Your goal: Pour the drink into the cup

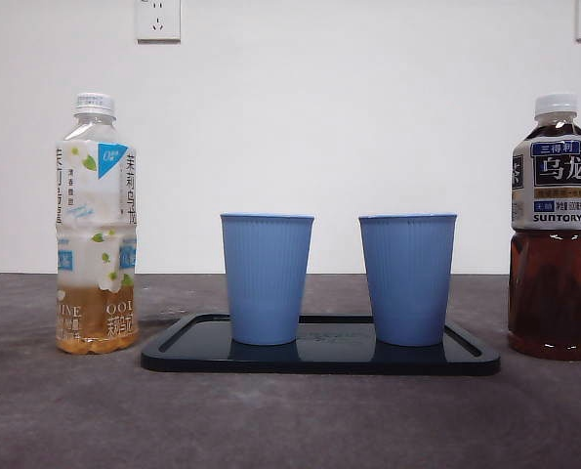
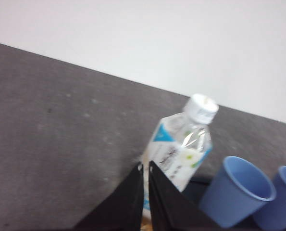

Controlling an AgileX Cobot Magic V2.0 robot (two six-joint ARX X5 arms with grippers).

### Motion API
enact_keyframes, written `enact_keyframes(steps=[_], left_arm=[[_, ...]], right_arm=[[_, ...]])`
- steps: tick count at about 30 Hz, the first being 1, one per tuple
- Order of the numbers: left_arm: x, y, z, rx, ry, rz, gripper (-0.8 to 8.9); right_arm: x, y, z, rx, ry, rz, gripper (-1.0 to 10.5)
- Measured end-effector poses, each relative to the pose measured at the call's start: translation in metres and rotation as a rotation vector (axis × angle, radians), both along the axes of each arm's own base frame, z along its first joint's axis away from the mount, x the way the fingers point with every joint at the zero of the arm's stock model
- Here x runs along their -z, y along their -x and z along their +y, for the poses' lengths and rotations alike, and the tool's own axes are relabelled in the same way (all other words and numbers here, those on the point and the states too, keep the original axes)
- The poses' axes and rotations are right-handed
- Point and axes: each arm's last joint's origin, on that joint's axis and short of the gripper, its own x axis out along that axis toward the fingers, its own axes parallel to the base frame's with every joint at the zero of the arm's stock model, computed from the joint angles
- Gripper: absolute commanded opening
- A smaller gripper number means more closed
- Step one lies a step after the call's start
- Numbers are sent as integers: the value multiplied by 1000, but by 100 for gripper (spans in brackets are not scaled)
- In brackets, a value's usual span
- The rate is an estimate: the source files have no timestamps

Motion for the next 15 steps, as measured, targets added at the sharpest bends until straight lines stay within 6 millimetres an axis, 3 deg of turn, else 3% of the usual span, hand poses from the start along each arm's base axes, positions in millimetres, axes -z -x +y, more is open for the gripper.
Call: enact_keyframes(steps=[8,15], left_arm=[[-47,-14,-7,158,-91,120,16],[-53,-35,-17,402,-139,251,16]], right_arm=[[-32,-5,4,-157,31,134,12],[-47,-12,8,-297,87,221,12]])
